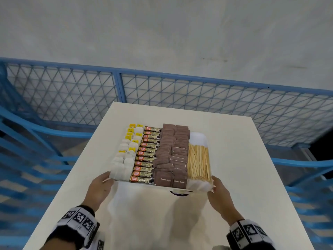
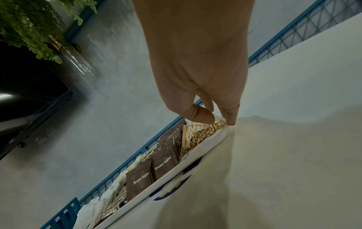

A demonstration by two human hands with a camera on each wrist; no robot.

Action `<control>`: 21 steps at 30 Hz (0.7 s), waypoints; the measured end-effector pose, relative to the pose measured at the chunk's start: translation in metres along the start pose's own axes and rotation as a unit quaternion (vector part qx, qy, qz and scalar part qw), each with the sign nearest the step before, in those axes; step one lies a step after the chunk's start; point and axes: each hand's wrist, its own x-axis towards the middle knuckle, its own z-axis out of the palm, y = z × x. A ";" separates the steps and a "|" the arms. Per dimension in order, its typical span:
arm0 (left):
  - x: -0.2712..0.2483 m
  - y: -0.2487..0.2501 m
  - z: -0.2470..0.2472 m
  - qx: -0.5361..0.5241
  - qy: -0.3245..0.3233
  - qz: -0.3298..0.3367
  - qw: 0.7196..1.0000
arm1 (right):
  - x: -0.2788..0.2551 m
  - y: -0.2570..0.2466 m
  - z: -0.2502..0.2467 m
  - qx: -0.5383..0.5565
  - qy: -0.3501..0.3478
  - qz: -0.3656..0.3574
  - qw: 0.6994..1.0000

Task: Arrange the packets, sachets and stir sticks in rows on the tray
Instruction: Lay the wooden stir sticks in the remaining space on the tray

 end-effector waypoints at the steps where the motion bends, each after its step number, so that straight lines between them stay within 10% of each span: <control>1: 0.004 0.002 0.000 -0.001 -0.003 0.000 1.000 | 0.003 -0.002 0.001 0.004 0.000 0.000 1.000; 21: 0.051 0.030 0.003 0.039 -0.019 -0.017 0.999 | 0.044 -0.040 0.005 0.007 -0.021 -0.018 1.000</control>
